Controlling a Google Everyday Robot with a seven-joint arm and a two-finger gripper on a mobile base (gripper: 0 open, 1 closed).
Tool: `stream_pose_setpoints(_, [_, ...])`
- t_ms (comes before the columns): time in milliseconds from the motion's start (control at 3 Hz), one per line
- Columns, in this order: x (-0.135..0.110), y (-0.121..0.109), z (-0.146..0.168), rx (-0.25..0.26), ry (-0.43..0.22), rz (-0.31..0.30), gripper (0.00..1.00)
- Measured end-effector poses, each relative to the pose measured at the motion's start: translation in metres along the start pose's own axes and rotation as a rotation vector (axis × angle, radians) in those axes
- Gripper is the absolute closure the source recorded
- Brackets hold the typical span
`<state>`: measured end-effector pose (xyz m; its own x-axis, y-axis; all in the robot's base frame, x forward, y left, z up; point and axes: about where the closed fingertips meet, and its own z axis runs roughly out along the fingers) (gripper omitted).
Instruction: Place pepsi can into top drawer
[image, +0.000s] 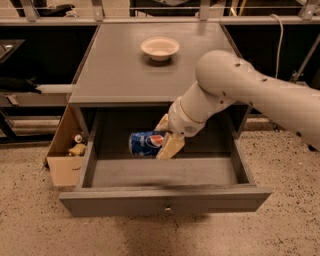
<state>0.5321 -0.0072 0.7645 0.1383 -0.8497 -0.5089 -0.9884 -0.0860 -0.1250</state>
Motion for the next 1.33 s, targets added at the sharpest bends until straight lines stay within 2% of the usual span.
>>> stream_pose_setpoints(667, [0.052,-0.006,0.067,-0.060,0.009,0.091,1.00])
stream_pose_setpoints(1000, [0.070,-0.014,0.091,-0.078,0.023,0.119,0.84])
stream_pose_setpoints(1333, [0.081,-0.022,0.108,-0.086,0.032,0.137,0.61])
